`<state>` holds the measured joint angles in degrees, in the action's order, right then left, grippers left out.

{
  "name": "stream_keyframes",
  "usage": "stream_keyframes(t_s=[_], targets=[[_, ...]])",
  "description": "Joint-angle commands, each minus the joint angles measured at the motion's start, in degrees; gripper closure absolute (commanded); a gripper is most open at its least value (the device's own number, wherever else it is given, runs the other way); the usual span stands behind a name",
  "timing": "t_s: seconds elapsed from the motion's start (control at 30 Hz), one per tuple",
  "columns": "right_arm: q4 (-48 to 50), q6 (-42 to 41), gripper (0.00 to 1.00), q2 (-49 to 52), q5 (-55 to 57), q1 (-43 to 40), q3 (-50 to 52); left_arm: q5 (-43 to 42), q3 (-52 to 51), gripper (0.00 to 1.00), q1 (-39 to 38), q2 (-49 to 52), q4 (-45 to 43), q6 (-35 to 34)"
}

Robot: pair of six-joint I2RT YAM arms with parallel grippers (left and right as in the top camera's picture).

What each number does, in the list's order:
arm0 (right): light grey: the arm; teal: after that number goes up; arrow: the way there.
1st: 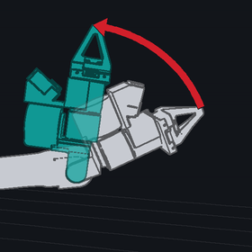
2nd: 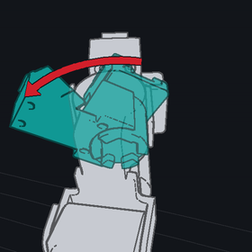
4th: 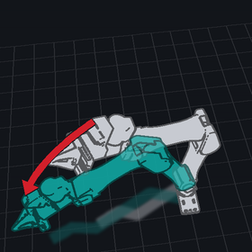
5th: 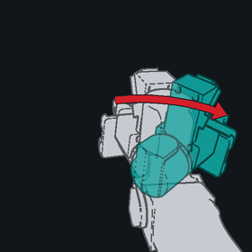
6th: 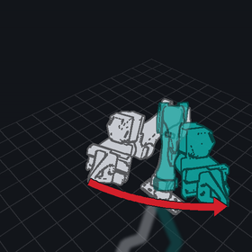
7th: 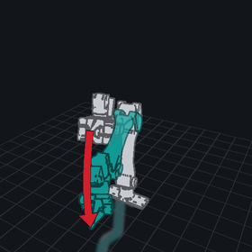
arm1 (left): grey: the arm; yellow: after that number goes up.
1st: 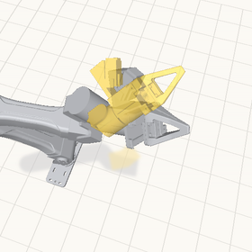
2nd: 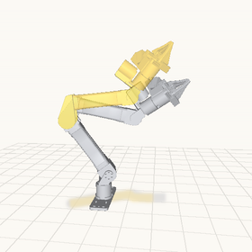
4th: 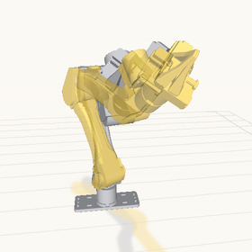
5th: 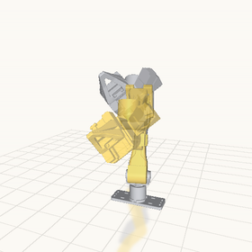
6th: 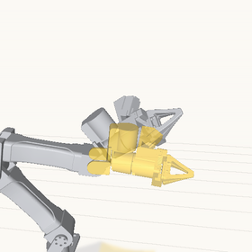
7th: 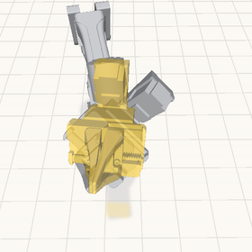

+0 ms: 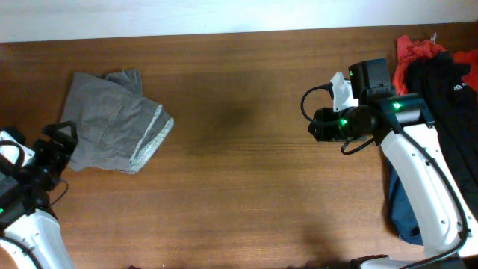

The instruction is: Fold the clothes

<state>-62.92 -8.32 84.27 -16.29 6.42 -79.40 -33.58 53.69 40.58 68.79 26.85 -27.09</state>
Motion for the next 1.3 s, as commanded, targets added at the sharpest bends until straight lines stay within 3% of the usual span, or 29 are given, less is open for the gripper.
stream_keyframes(t_s=[0.0,0.17,0.37,0.47,0.53,0.57,0.83,1.27], targets=[[0.7,0.6,0.56,-0.1,0.7,-0.1,-0.4,-3.0,0.1,0.01,-2.3,-0.7,0.2,17.5],[0.9,0.6,0.57,-1.1,0.4,-0.1,-0.6,-7.5,4.8,0.01,-10.5,-0.7,7.5,29.5],[0.8,0.6,0.56,-9.4,0.3,-0.1,-6.4,9.1,30.4,0.01,-27.8,-0.7,31.9,45.4],[0.9,2.1,0.47,-15.0,0.3,-0.1,-11.0,13.1,41.7,0.01,-34.8,-0.7,37.4,47.8],[1.0,4.7,0.11,-18.3,0.5,-0.1,-13.0,15.3,46.2,0.01,-37.7,-0.9,39.0,47.8],[1.0,5.1,0.01,-20.6,0.5,-0.1,-13.5,15.5,47.6,0.01,-38.8,-1.2,39.4,47.8],[-4.7,4.9,0.01,-28.0,0.4,-0.1,-13.5,15.4,47.7,0.01,-39.4,-2.0,41.4,47.8],[-10.8,4.9,0.01,-27.4,-0.9,-0.1,-13.4,15.4,47.7,0.01,-39.4,-1.9,42.7,47.8]])
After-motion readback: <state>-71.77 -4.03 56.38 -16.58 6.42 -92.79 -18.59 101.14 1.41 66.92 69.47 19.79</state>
